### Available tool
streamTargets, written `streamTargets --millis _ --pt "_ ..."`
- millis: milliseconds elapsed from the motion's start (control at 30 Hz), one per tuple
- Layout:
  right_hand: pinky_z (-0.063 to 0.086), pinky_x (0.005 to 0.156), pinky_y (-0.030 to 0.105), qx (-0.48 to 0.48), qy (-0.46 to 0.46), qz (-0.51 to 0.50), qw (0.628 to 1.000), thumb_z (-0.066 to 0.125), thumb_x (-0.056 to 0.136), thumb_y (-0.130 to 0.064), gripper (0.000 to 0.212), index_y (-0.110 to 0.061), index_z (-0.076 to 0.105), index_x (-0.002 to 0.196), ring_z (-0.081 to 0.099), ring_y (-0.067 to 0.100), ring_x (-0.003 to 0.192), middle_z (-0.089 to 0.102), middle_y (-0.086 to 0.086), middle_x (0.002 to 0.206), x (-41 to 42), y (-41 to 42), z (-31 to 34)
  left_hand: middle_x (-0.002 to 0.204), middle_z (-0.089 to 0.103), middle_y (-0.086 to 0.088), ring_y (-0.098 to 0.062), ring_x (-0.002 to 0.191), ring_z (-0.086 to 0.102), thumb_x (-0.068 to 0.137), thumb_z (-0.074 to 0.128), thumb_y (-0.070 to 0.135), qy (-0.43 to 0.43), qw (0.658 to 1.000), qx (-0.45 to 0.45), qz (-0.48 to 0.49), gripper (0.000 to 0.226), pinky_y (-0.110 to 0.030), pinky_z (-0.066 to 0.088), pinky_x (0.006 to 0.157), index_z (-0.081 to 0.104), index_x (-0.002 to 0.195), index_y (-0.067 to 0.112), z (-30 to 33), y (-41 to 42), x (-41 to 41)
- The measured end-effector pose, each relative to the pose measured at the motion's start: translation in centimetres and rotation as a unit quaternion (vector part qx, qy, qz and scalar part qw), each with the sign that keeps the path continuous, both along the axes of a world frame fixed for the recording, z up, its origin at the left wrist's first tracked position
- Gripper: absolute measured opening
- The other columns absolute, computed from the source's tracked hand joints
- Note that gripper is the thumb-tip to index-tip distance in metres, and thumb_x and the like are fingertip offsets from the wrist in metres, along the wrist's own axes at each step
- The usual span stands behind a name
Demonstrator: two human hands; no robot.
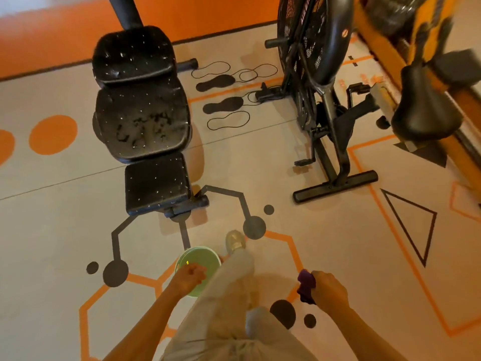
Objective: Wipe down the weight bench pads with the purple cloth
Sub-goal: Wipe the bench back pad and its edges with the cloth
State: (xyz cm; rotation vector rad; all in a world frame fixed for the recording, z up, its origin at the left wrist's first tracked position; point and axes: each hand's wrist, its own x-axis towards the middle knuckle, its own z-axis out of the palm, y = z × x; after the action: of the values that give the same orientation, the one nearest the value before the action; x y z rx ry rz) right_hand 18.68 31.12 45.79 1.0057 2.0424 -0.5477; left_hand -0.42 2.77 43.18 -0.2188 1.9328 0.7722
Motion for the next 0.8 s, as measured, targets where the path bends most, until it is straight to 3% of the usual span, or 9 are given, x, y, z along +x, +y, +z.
streamTargets --millis 67,167,267,367,433,567,633,700,800 --pt "0.031 0.047 0.011 0.003 -0.008 -0.013 1.000 0.047 0.097 -0.025 0.006 -0.024 0.053 0.094 0.049 -0.002 0.053 0.051 -0.017 0.065 -1.9 1.9 0.5 0.076 0.061 -0.005 -0.018 0.068 0.054 0.094 0.054 0.000 -0.012 0.999 -0.014 0.029 0.014 -0.016 0.043 0.052 0.061 0.084 0.007 -0.6 1.0 -2.1" --pt "0.044 0.058 0.018 0.010 -0.033 -0.039 0.999 0.044 0.094 -0.024 0.011 -0.026 0.055 0.093 0.059 0.003 0.065 0.056 -0.014 0.071 -5.1 5.0 0.9 0.079 0.062 -0.008 -0.020 0.074 0.057 0.090 0.059 -0.001 -0.020 0.999 -0.018 0.019 0.017 -0.020 0.045 0.059 0.062 0.078 0.010 -0.7 3.8 -6.3" --pt "0.047 0.062 0.022 0.010 -0.038 -0.067 0.997 0.043 0.093 -0.028 0.016 -0.026 0.058 0.088 0.061 0.006 0.065 0.064 -0.012 0.075 -8.4 8.8 0.1 0.089 0.066 -0.010 -0.019 0.079 0.062 0.083 0.066 0.006 0.001 1.000 0.013 0.006 0.009 -0.028 0.055 0.075 0.065 0.084 0.015 -0.3 7.5 -11.7" --pt "0.055 0.071 0.030 0.011 -0.045 -0.082 0.996 0.043 0.088 -0.024 0.019 -0.026 0.062 0.090 0.065 0.015 0.074 0.069 -0.005 0.085 -10.8 12.6 -1.9 0.094 0.063 -0.005 -0.018 0.086 0.061 0.090 0.060 0.002 0.024 0.999 0.040 -0.018 0.012 -0.018 0.049 0.071 0.064 0.098 0.011 1.3 11.8 -17.2" --pt "0.055 0.073 0.032 0.001 -0.041 -0.087 0.995 0.045 0.088 -0.025 0.018 -0.024 0.063 0.090 0.065 0.016 0.075 0.069 -0.006 0.083 -13.3 15.0 -2.9 0.094 0.065 -0.008 -0.024 0.090 0.062 0.091 0.058 0.001 0.039 0.997 0.066 0.005 0.014 -0.018 0.048 0.072 0.064 0.094 0.012 1.9 14.5 -20.3" --pt "0.050 0.063 0.024 -0.017 0.015 -0.097 0.995 0.053 0.091 -0.025 0.012 -0.023 0.063 0.086 0.062 0.006 0.065 0.067 -0.010 0.072 -23.0 18.2 1.0 0.092 0.068 -0.005 -0.016 0.087 0.063 0.092 0.055 0.001 0.041 0.995 0.076 0.044 0.016 -0.013 0.049 0.073 0.065 0.100 0.012 1.8 17.3 -24.6" --pt "0.051 0.065 0.025 -0.033 0.016 -0.074 0.997 0.053 0.094 -0.031 0.021 -0.017 0.066 0.088 0.066 0.010 0.063 0.069 -0.007 0.069 -27.4 20.5 0.5 0.094 0.068 -0.006 -0.016 0.087 0.063 0.091 0.056 0.001 0.030 0.995 0.050 0.081 0.016 -0.020 0.050 0.077 0.066 0.098 0.012 1.2 17.6 -25.5" --pt "0.051 0.072 0.029 -0.039 0.015 -0.042 0.998 0.050 0.095 -0.041 0.033 -0.014 0.068 0.094 0.068 0.020 0.075 0.072 0.001 0.080 -32.3 22.9 0.1 0.092 0.066 -0.011 -0.020 0.081 0.061 0.089 0.056 -0.006 0.007 0.988 0.023 0.150 0.018 -0.026 0.050 0.074 0.066 0.092 0.009 0.3 17.6 -25.7" --pt "0.048 0.078 0.032 -0.002 0.041 0.071 0.997 0.041 0.098 -0.035 0.023 -0.021 0.058 0.104 0.063 0.021 0.086 0.067 0.003 0.099 -39.6 26.4 0.1 0.078 0.061 -0.016 -0.024 0.067 0.052 0.087 0.050 -0.019 -0.035 0.968 -0.008 0.250 0.024 -0.030 0.041 0.062 0.063 0.082 0.001 -0.4 17.9 -25.4"
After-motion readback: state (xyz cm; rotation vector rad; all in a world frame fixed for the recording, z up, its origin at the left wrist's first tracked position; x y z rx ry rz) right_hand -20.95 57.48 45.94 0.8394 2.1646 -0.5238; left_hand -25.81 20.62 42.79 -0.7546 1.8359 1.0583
